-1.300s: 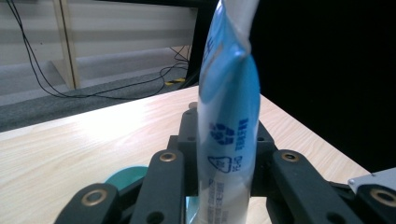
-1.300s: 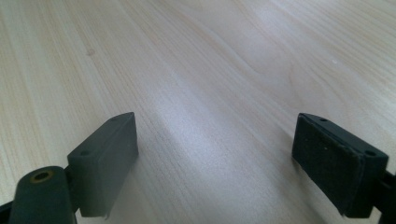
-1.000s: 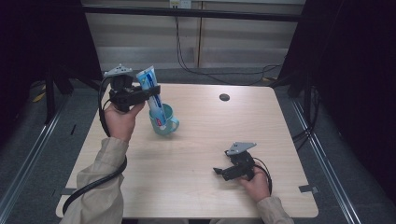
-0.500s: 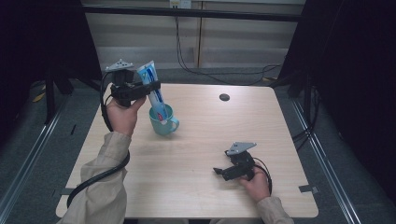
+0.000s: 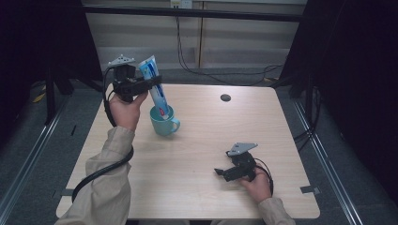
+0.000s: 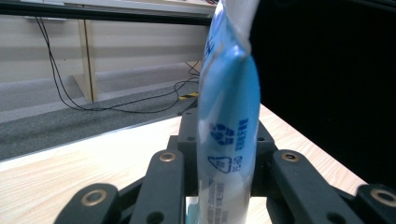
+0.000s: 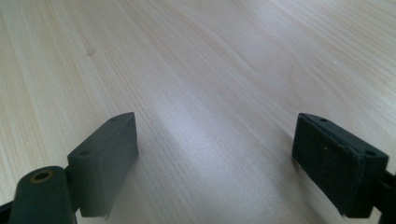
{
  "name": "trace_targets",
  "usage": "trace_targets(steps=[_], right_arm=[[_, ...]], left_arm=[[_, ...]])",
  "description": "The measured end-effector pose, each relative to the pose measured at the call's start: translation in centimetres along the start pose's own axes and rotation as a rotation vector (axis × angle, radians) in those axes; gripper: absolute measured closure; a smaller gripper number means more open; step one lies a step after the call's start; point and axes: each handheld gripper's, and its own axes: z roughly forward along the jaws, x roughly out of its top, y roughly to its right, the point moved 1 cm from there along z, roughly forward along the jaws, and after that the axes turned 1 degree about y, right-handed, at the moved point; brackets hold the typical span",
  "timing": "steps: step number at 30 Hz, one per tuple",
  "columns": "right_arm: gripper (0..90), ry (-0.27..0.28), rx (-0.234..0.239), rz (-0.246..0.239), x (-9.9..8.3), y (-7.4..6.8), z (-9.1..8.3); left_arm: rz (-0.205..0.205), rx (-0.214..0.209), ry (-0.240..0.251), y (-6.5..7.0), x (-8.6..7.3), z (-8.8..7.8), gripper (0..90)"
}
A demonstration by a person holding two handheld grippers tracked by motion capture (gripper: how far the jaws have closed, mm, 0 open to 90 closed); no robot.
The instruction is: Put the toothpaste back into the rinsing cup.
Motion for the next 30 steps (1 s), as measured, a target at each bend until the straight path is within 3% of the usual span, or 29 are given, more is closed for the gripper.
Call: trace_targets(steps=[30], right_arm=[[14.0, 0.001, 0.002, 0.003, 0.0, 0.0, 0.0]], left_arm=[[-0.017, 0.028, 0.021, -1.6, 0.3, 1.6, 73.9]])
